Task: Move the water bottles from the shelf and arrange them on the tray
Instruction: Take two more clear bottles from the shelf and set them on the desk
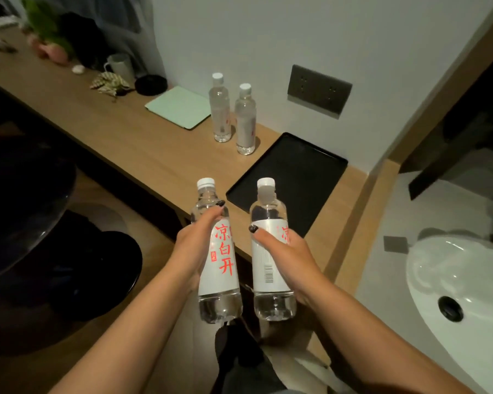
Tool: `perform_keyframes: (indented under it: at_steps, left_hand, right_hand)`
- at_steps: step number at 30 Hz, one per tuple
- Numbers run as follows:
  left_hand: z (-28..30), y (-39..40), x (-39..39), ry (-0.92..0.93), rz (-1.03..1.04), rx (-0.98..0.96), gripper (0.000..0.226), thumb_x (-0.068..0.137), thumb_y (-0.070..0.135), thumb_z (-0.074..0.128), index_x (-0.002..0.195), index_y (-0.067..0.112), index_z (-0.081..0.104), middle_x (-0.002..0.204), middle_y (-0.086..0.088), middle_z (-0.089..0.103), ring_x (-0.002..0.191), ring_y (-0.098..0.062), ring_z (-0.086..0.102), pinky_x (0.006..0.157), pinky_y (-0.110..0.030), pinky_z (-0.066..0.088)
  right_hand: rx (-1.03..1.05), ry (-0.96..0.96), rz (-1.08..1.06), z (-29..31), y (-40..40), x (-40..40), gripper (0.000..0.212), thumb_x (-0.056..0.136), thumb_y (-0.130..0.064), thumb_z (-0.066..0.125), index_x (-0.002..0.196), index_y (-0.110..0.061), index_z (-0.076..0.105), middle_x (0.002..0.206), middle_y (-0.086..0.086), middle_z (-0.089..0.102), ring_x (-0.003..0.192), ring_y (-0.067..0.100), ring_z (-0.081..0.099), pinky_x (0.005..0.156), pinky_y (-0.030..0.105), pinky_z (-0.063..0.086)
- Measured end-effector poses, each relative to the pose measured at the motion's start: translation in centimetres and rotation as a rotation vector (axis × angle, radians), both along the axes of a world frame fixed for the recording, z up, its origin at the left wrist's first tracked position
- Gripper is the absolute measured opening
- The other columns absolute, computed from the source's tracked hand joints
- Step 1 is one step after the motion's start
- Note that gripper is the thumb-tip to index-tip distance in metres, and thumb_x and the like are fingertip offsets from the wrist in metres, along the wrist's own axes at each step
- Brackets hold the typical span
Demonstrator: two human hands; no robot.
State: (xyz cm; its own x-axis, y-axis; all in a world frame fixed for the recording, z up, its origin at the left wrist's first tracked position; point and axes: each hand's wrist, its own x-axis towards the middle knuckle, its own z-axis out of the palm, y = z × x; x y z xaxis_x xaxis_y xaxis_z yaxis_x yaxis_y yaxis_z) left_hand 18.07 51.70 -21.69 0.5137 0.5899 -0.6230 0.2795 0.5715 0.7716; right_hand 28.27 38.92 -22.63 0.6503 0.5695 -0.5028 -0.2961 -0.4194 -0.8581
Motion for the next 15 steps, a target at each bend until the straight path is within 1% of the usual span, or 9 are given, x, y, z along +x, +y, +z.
perform_keyframes:
  at_steps: [1, 3, 6, 8, 10, 11, 12, 13, 15]
  left_hand:
    - [-0.1, 1.5, 0.9, 0.011, -0.009, 0.008, 0.052, 0.077, 0.053, 0.067, 0.106, 0.010, 0.062, 0.077, -0.010, 0.068, 0.061, -0.022, 0.067, 0.060, -0.033, 0.057]
    - [-0.5, 4.5, 2.7, 0.028, -0.008, 0.021, 0.050, 0.078, 0.051, 0.068, 0.103, 0.008, 0.063, 0.078, -0.012, 0.069, 0.061, -0.024, 0.067, 0.059, -0.032, 0.056]
    - [-0.2, 9.5, 5.5, 0.031, -0.023, 0.049, 0.045, 0.079, 0.047, 0.069, 0.101, 0.008, 0.064, 0.079, -0.014, 0.069, 0.063, -0.025, 0.067, 0.061, -0.033, 0.057]
    - [0.2, 12.7, 7.2, 0.028, -0.027, 0.072, 0.039, 0.079, 0.043, 0.071, 0.097, 0.009, 0.064, 0.075, -0.013, 0.068, 0.059, -0.023, 0.067, 0.056, -0.029, 0.055]
    - [0.4, 15.2, 8.7, 0.012, -0.003, 0.080, 0.029, 0.081, 0.033, 0.071, 0.096, 0.010, 0.063, 0.072, -0.012, 0.067, 0.053, -0.020, 0.065, 0.049, -0.024, 0.052]
    - [0.4, 16.3, 9.4, 0.001, 0.005, 0.092, 0.026, 0.080, 0.026, 0.072, 0.098, 0.010, 0.064, 0.074, -0.012, 0.068, 0.054, -0.019, 0.066, 0.050, -0.024, 0.052]
    - [0.2, 17.5, 10.0, -0.005, 0.000, 0.120, 0.027, 0.078, 0.021, 0.074, 0.102, 0.011, 0.064, 0.081, -0.011, 0.070, 0.060, -0.018, 0.068, 0.053, -0.024, 0.053]
    - [0.0, 18.7, 10.7, -0.005, -0.028, 0.158, 0.035, 0.075, 0.019, 0.077, 0.107, 0.014, 0.065, 0.090, -0.009, 0.072, 0.069, -0.016, 0.070, 0.059, -0.025, 0.053]
    - [-0.2, 21.2, 11.9, 0.027, -0.129, 0.232, 0.059, 0.066, 0.022, 0.083, 0.119, 0.019, 0.059, 0.106, -0.003, 0.070, 0.091, -0.018, 0.068, 0.073, -0.031, 0.053]
  right_hand:
    - [-0.004, 0.001, -0.013, -0.2, 1.5, 1.0, 0.031, 0.078, -0.045, 0.069, 0.101, -0.029, 0.055, 0.094, 0.003, 0.067, 0.084, 0.020, 0.068, 0.075, 0.038, 0.058]
    - [-0.024, 0.000, -0.047, -0.6, 4.6, 3.1, 0.034, 0.075, -0.043, 0.071, 0.102, -0.027, 0.057, 0.093, 0.003, 0.068, 0.083, 0.020, 0.069, 0.077, 0.041, 0.059]
    - [-0.026, 0.017, -0.098, -0.4, 9.4, 5.9, 0.029, 0.076, -0.037, 0.072, 0.098, -0.023, 0.061, 0.091, 0.006, 0.070, 0.081, 0.021, 0.069, 0.077, 0.041, 0.059]
    - [-0.017, 0.033, -0.106, 0.2, 12.3, 7.7, 0.026, 0.076, -0.034, 0.072, 0.097, -0.021, 0.063, 0.091, 0.008, 0.070, 0.081, 0.022, 0.070, 0.078, 0.041, 0.059]
    - [-0.010, 0.033, -0.102, 0.7, 14.5, 9.1, 0.023, 0.077, -0.030, 0.073, 0.096, -0.021, 0.064, 0.091, 0.008, 0.071, 0.082, 0.022, 0.070, 0.080, 0.042, 0.058]
    - [-0.003, 0.025, -0.108, 0.8, 15.4, 9.7, 0.024, 0.076, -0.028, 0.073, 0.097, -0.021, 0.063, 0.092, 0.008, 0.071, 0.083, 0.022, 0.070, 0.081, 0.042, 0.058]
    - [0.003, 0.009, -0.114, 0.9, 16.3, 10.3, 0.026, 0.075, -0.026, 0.075, 0.098, -0.022, 0.063, 0.093, 0.007, 0.071, 0.085, 0.022, 0.069, 0.082, 0.042, 0.057]
    - [0.003, -0.012, -0.118, 0.9, 17.1, 10.8, 0.029, 0.074, -0.026, 0.076, 0.099, -0.023, 0.062, 0.094, 0.006, 0.071, 0.085, 0.021, 0.069, 0.082, 0.041, 0.057]
    - [-0.016, -0.052, -0.125, 0.9, 18.9, 11.8, 0.032, 0.071, -0.026, 0.077, 0.100, -0.024, 0.062, 0.093, 0.003, 0.071, 0.086, 0.018, 0.069, 0.080, 0.039, 0.057]
